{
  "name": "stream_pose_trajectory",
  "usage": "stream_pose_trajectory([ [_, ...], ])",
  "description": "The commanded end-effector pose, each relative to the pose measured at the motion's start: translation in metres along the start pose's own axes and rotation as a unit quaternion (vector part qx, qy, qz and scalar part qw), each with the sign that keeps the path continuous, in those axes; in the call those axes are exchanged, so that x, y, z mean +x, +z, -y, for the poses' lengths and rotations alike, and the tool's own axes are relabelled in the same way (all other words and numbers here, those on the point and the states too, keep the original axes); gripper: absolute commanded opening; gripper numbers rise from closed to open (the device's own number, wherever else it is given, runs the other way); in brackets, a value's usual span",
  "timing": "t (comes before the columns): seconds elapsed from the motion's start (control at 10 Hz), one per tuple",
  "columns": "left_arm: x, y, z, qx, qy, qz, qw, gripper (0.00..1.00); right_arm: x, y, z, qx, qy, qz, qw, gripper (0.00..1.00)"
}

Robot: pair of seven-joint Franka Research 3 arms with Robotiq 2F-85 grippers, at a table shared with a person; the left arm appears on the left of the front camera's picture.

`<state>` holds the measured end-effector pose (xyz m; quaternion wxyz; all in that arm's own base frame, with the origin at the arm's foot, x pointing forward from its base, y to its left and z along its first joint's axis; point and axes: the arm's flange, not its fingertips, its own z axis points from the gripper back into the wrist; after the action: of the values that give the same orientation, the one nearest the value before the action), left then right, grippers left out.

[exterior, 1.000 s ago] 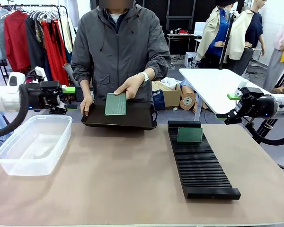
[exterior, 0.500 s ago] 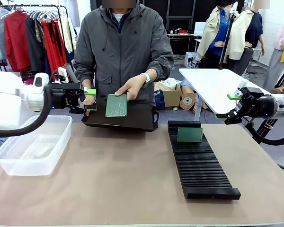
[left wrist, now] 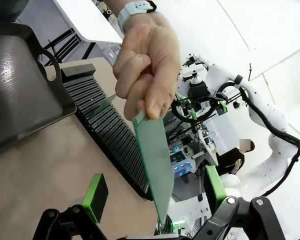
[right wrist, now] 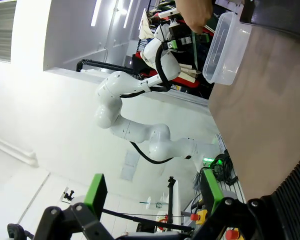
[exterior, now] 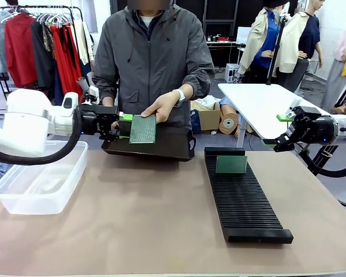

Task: Sort PCBs into racks and boxes based on the side picked up.
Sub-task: Pick up the Blank PCB handed by the Human.

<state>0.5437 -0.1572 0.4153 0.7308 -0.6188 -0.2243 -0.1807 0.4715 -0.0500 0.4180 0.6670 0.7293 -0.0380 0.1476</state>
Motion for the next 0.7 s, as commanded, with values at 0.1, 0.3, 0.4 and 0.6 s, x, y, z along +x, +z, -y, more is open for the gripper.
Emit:
stream_pose_trajectory([
  [0.1, 0.008, -0.02, -0.001, -0.004, -0.028, -0.001, 1.0, 1.0, 0.0, 0.0, -0.002, 0.0, 0.007, 0.0, 1.0, 1.0],
  [0.3, 0.003, -0.025, -0.001, -0.015, -0.032, 0.011, 0.999, 1.0, 0.0, 0.0, -0.002, 0.0, 0.007, 0.0, 1.0, 1.0],
  [0.4, 0.003, -0.026, -0.004, -0.019, -0.029, 0.012, 0.999, 1.0, 0.0, 0.0, -0.002, 0.0, 0.007, 0.0, 1.0, 1.0],
  [0.6, 0.003, -0.03, -0.009, -0.031, -0.024, 0.008, 0.999, 0.98, 0.0, 0.0, -0.002, 0.0, 0.007, 0.0, 1.0, 1.0],
])
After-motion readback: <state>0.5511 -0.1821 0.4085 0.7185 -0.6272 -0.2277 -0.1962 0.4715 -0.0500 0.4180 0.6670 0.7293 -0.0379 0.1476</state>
